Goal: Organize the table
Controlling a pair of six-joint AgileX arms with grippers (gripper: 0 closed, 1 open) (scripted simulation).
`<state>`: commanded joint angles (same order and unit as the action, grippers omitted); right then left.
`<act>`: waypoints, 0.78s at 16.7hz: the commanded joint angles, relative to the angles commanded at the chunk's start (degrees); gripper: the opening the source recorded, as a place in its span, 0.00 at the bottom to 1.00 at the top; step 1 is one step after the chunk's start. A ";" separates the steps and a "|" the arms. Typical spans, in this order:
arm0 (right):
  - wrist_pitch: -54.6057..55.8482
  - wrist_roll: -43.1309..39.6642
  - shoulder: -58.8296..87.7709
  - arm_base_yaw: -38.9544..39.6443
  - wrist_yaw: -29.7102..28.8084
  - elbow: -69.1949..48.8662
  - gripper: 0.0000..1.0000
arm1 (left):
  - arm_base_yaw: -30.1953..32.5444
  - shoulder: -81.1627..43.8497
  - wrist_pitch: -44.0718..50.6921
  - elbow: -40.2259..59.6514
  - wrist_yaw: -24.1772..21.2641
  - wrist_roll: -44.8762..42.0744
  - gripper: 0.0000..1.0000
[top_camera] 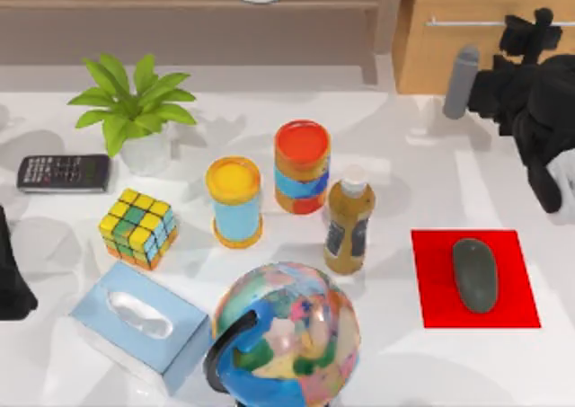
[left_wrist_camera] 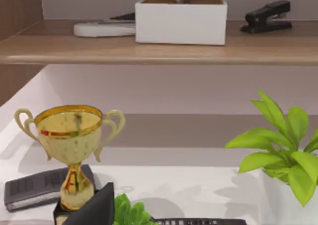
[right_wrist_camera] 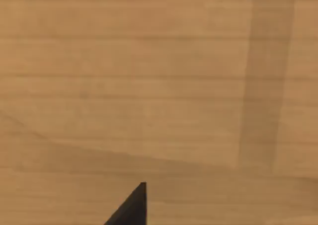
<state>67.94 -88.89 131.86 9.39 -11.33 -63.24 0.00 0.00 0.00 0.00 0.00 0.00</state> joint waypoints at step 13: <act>2.14 0.69 -2.32 0.79 -0.72 5.35 1.00 | 0.00 0.00 0.00 0.00 0.00 0.00 1.00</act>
<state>70.08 -88.19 129.54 10.17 -12.05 -57.89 0.00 0.00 0.00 0.00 0.00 0.00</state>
